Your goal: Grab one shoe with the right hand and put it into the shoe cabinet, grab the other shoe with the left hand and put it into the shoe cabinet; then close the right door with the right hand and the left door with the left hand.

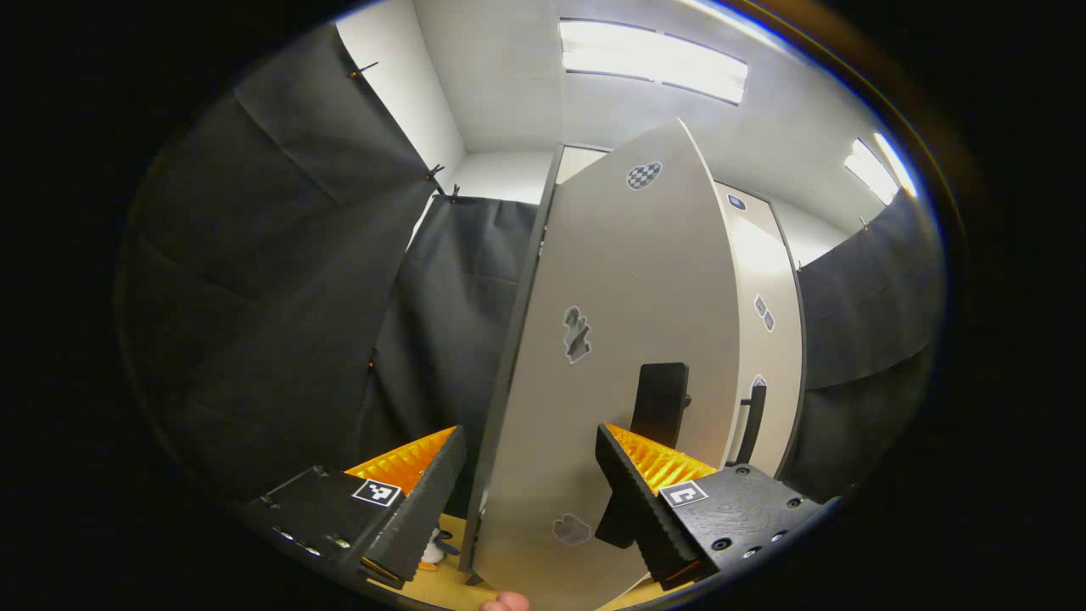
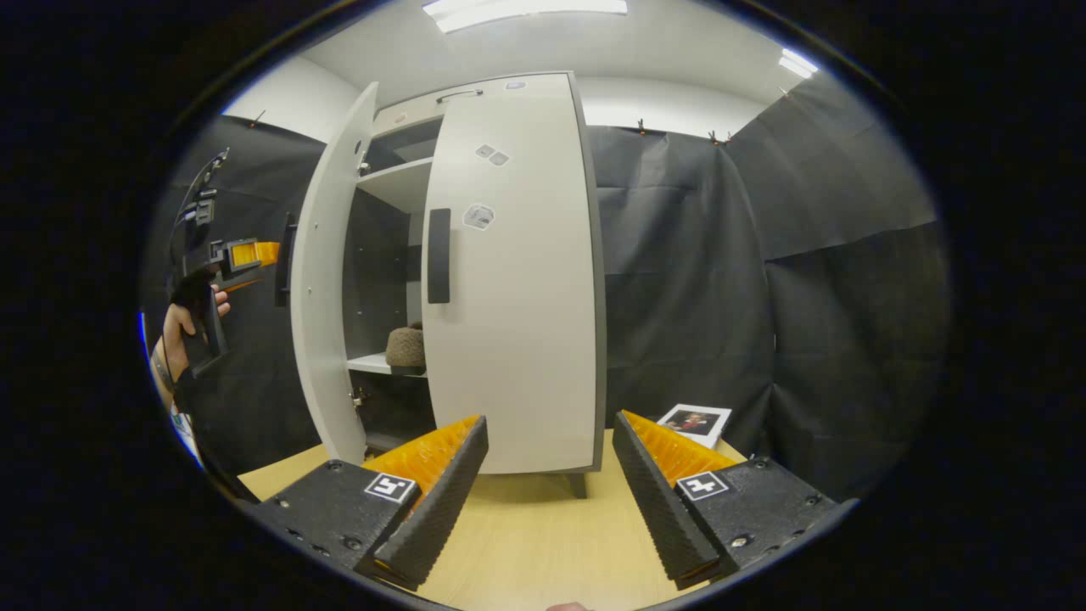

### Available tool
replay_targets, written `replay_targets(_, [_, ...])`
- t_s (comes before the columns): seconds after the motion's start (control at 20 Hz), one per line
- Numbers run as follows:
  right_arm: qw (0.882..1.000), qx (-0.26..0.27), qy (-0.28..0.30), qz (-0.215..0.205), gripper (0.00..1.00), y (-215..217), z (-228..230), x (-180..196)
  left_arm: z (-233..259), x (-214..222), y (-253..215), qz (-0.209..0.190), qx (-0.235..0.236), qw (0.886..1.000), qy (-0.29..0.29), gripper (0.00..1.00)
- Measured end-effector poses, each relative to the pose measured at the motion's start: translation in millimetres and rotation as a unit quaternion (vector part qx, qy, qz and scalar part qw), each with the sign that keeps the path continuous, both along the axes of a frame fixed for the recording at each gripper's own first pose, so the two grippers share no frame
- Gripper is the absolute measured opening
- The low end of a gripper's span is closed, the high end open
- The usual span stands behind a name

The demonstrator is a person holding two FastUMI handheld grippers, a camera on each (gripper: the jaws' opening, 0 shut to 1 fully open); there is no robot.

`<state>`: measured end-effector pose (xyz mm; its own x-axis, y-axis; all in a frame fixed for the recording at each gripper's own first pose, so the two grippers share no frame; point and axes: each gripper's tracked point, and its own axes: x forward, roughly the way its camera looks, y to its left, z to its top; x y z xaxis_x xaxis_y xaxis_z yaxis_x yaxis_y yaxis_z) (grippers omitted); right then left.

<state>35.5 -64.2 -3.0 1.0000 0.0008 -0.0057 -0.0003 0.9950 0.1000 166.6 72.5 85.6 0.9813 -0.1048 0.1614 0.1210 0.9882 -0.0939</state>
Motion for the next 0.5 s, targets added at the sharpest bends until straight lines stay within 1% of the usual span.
replay_targets(0.15, [1.0, -0.001, -0.001, -0.017, 0.97, -10.7, 1.4, -3.6, 4.3, 12.5, -24.0, -0.018, 0.012, 1.0, -0.011, 0.95])
replay_targets(0.3, [1.0, 0.002, 0.0, -0.029, 0.97, -21.2, -0.6, -6.9, -3.7, 18.5, -53.2, -0.039, 0.024, 0.999, -0.001, 0.94])
replay_targets(0.5, [0.999, 0.01, 0.001, -0.034, 0.97, -23.1, -3.4, -10.3, 2.9, 5.8, -55.9, -0.026, 0.039, 0.999, -0.007, 0.94])
